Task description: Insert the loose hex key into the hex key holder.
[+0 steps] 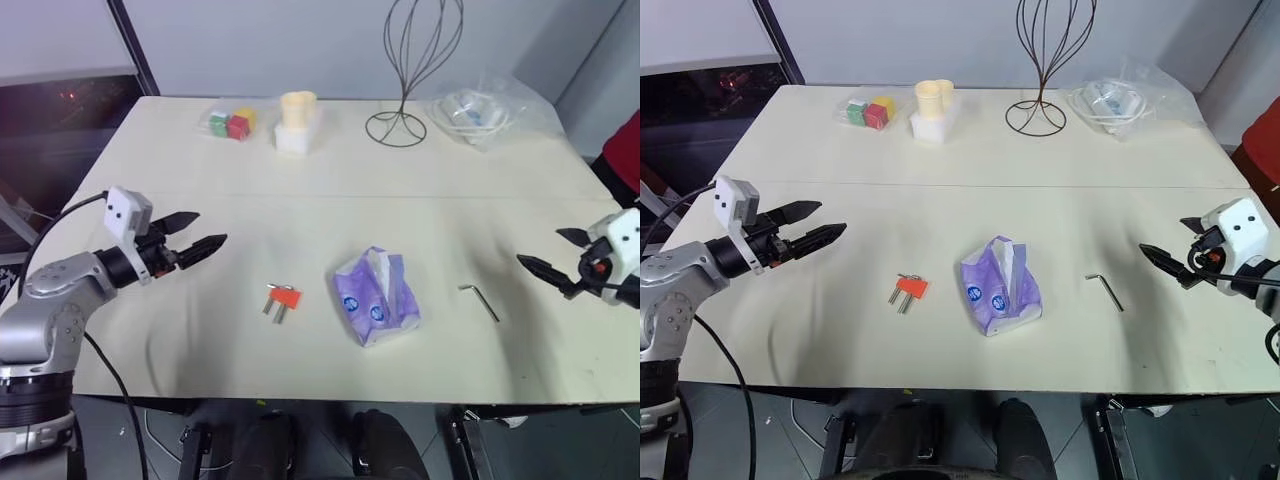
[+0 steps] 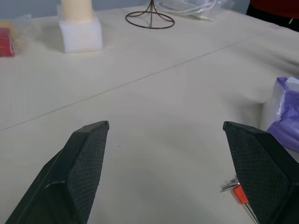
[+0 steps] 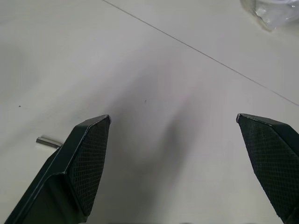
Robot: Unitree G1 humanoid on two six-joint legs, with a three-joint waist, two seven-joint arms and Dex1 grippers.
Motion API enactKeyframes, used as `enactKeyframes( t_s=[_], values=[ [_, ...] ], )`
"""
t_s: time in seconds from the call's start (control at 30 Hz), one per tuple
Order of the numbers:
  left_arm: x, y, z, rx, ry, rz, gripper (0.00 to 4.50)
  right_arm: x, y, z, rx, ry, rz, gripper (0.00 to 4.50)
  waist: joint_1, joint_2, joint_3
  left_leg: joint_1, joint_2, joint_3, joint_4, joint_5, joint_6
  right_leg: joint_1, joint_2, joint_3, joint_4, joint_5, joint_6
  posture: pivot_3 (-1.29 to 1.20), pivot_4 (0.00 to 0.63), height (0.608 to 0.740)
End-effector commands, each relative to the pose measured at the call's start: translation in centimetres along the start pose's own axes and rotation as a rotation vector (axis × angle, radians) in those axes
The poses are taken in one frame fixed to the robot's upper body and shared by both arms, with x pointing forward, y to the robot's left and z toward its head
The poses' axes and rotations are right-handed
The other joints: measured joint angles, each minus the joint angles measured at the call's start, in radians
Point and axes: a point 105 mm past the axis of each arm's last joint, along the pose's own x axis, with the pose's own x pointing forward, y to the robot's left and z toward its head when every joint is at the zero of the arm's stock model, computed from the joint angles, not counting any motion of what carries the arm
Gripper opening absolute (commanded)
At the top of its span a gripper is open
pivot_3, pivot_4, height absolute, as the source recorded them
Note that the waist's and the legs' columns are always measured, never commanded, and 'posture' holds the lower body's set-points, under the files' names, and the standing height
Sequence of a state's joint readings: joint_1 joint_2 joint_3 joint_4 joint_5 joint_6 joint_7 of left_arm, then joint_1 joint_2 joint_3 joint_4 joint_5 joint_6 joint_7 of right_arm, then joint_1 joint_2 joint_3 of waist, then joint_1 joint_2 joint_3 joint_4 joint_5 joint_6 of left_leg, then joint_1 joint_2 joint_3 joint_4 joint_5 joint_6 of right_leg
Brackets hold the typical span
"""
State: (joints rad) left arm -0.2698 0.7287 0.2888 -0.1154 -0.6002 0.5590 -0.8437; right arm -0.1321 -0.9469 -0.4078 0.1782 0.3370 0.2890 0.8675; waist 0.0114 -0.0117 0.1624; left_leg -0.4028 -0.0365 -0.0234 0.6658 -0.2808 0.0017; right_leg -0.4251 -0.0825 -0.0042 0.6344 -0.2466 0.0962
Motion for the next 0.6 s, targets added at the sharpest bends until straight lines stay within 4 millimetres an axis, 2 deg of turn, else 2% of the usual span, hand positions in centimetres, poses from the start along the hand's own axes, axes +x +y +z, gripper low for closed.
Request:
enactKeyframes(
  t_s=[0.03, 0.6],
  values=[
    [-0.06, 0.23, 1.06, 0.034, -0.040, 0.010, 4.09, -0.05, -0.65, 1.95, -0.034, -0.060, -0.025, 4.50, 0.000, 0.000, 0.000, 0.000, 0.000, 0.000, 0.000, 0.000, 0.000, 0.000, 0.000, 0.000, 0.000, 0.000, 0.000, 0.00, 0.150, 0.740],
    [0.06, 0.46, 0.66, 0.026, -0.035, 0.006, 4.09, 0.05, -0.85, 2.23, -0.055, -0.058, -0.026, 4.50, 0.000, 0.000, 0.000, 0.000, 0.000, 0.000, 0.000, 0.000, 0.000, 0.000, 0.000, 0.000, 0.000, 0.000, 0.000, 0.00, 0.150, 0.740]
  ],
)
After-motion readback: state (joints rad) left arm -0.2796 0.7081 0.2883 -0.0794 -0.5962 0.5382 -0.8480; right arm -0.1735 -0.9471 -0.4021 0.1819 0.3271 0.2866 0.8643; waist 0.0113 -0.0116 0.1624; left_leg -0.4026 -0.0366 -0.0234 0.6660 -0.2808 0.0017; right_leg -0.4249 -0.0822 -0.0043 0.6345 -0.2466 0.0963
